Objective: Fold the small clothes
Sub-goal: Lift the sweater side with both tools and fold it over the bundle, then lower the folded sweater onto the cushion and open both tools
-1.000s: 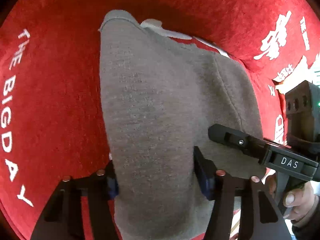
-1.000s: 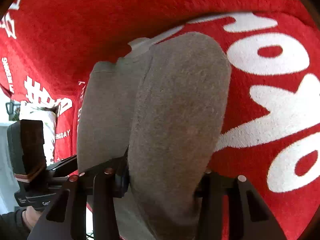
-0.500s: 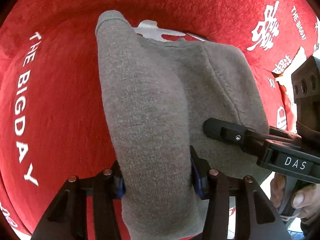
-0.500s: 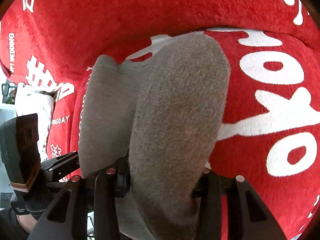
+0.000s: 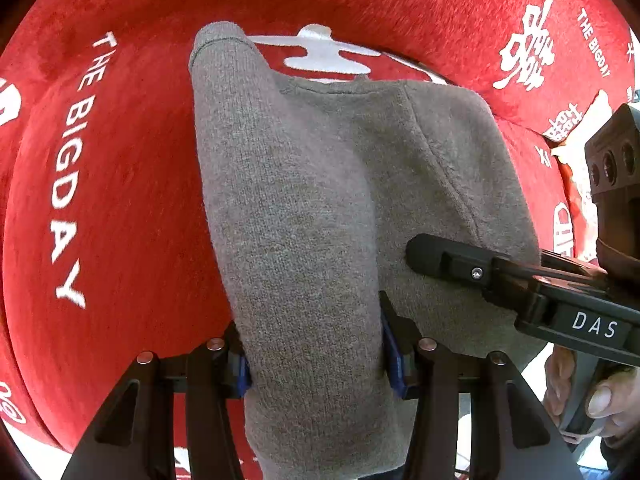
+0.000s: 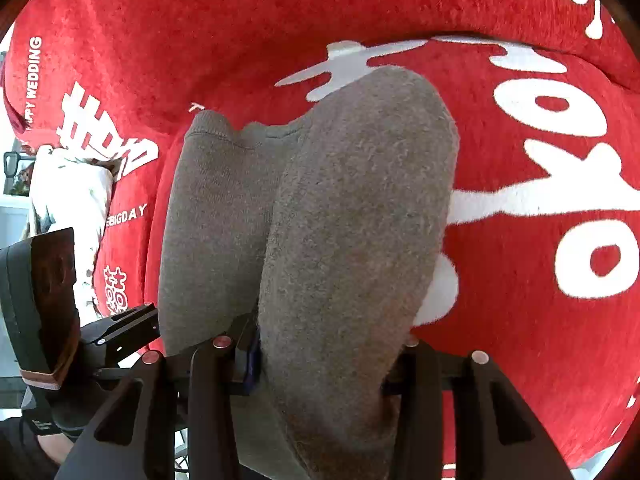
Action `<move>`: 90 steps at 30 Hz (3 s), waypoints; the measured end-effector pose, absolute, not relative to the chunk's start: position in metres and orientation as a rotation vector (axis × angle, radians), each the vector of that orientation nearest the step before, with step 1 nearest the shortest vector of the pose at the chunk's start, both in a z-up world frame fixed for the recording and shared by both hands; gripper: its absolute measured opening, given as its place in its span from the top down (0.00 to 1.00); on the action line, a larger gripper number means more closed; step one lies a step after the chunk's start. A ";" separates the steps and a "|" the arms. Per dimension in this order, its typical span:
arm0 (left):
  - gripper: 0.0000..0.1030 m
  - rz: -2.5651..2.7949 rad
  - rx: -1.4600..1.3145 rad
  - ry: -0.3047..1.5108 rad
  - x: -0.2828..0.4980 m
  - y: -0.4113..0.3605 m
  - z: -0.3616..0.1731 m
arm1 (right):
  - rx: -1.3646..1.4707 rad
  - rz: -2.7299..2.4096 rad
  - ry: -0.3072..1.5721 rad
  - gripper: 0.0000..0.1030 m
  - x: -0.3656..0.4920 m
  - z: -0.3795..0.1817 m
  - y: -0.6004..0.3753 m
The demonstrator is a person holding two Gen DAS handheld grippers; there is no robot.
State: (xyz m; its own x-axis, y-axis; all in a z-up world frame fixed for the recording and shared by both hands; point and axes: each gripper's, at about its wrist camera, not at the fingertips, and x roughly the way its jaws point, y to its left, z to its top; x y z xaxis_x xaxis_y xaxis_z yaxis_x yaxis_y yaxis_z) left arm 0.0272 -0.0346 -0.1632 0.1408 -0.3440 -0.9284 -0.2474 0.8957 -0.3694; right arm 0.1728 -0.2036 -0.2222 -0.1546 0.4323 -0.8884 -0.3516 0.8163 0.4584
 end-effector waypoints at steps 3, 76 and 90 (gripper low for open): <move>0.50 -0.069 -0.496 1.452 0.016 -0.034 -0.163 | 0.062 0.689 1.590 0.56 0.165 -0.222 -0.202; 0.15 0.076 -0.343 1.463 -0.075 -0.046 -0.159 | -0.063 0.605 1.495 0.26 0.078 -0.200 -0.264; 0.00 0.170 -0.361 1.502 -0.083 -0.034 -0.181 | -0.572 0.853 1.337 0.21 0.017 -0.219 -0.217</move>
State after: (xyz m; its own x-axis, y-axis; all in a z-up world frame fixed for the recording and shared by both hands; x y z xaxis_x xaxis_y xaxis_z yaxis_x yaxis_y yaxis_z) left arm -0.0826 -0.0343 -0.1807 0.0701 -0.1115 -0.9913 -0.3297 0.9353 -0.1285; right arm 0.0166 -0.2167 -0.2188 0.0140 0.2026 -0.9792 -0.8026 0.5864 0.1099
